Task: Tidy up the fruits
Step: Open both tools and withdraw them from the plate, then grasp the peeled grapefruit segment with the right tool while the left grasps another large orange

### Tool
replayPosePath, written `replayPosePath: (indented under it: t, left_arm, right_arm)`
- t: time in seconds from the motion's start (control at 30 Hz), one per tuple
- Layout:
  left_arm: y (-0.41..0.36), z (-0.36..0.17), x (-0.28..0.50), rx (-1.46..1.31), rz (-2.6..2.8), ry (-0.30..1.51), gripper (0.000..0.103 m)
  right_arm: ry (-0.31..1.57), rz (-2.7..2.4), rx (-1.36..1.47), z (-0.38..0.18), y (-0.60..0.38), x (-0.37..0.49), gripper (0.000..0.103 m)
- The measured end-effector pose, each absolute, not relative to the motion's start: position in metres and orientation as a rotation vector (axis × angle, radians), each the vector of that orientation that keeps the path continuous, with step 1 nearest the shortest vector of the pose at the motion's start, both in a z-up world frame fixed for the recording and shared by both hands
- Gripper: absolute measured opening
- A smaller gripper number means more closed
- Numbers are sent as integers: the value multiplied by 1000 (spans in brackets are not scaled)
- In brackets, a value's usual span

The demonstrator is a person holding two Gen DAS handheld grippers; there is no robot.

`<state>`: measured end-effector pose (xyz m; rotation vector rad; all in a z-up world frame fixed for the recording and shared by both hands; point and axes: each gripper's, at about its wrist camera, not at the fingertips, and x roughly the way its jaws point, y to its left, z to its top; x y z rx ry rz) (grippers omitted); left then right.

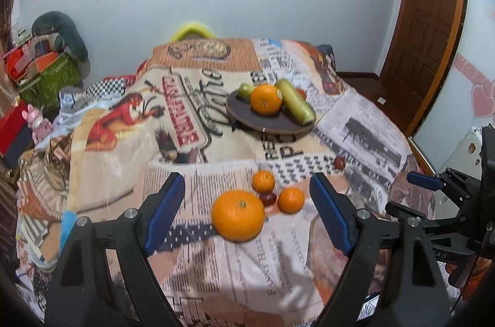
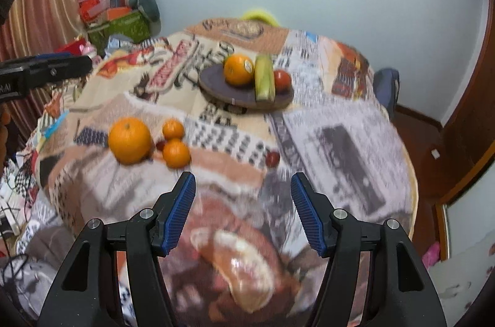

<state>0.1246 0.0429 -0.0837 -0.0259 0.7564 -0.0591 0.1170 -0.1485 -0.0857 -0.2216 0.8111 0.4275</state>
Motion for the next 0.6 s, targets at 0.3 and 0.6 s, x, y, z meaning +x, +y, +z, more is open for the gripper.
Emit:
replayPosePath:
  t: [0.3,0.6]
  left_arm:
    - [55,-125,127,-65,-33,869,83]
    - [51,-148,133,-51,-34,926,83]
  right_arm:
    - [937,423,-250,-130,-156,98,61]
    - [981,426,-269,-154,-158,95,61]
